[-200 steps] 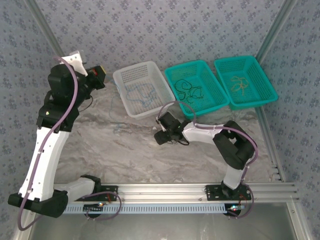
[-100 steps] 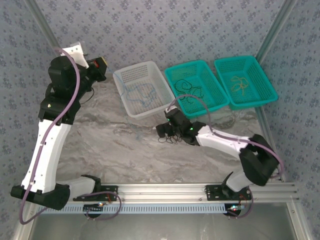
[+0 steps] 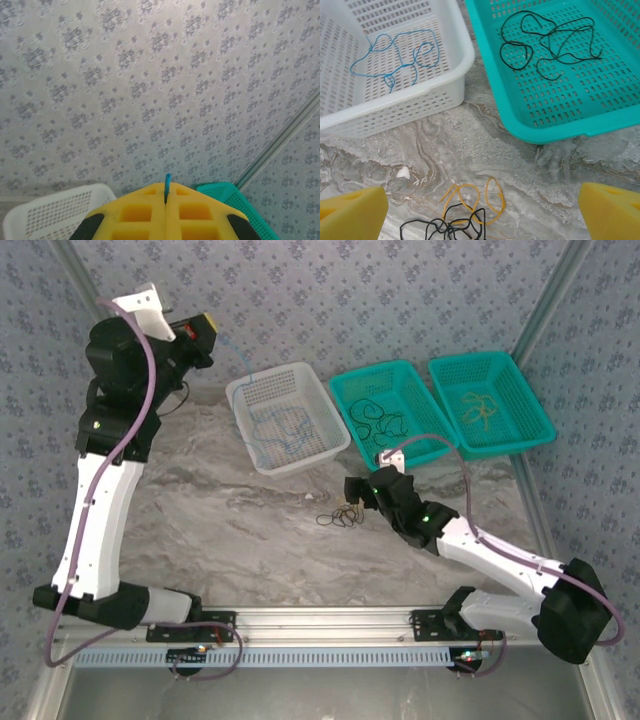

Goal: Untangle the cables

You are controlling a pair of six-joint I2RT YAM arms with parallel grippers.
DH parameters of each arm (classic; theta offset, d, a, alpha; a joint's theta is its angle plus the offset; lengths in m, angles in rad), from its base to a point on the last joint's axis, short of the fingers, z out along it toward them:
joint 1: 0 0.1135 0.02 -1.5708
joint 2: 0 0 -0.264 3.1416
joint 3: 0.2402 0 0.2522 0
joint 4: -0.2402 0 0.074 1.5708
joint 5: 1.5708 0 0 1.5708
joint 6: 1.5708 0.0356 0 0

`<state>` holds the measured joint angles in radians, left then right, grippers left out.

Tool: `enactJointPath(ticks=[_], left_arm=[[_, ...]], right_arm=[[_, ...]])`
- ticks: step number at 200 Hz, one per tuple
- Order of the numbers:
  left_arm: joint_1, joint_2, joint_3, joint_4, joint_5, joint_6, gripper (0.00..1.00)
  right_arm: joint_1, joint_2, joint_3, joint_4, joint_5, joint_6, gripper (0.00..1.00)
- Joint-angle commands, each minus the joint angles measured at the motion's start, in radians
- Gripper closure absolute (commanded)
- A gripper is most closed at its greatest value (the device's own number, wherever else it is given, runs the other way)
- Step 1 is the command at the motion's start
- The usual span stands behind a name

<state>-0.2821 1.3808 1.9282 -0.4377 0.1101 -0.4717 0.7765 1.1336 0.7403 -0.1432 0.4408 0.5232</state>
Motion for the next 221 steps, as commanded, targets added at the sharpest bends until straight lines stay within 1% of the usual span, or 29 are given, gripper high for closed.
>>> enactJointPath(ticks=[1, 22, 61, 88, 132, 155, 221], left_arm=[[0.003, 0.064, 0.113, 0.041, 0.049, -0.004, 1.00], [0.004, 0.158, 0.235, 0.009, 0.052, -0.005, 1.00], [0.006, 0.333, 0.490, -0.063, 0.099, -0.011, 1.00], [0.006, 0.412, 0.585, -0.067, 0.114, -0.022, 1.00], [0.006, 0.487, 0.585, -0.072, 0.087, -0.012, 1.00], [0.006, 0.526, 0.562, -0.071, 0.093, -0.008, 1.00], [0.006, 0.607, 0.359, -0.027, 0.122, -0.028, 1.00]], right_arm=[[-0.006, -0.013, -0.014, -0.025, 0.036, 0.052, 0.00], [-0.011, -0.007, -0.013, -0.028, 0.036, 0.058, 0.00], [-0.015, 0.004, -0.006, -0.048, 0.032, 0.065, 0.00], [-0.017, 0.008, -0.005, -0.057, 0.024, 0.066, 0.00], [-0.020, 0.008, -0.005, -0.081, 0.024, 0.070, 0.00], [-0.024, 0.008, -0.007, -0.085, 0.021, 0.071, 0.00], [-0.029, 0.034, 0.007, -0.081, 0.003, 0.076, 0.00]])
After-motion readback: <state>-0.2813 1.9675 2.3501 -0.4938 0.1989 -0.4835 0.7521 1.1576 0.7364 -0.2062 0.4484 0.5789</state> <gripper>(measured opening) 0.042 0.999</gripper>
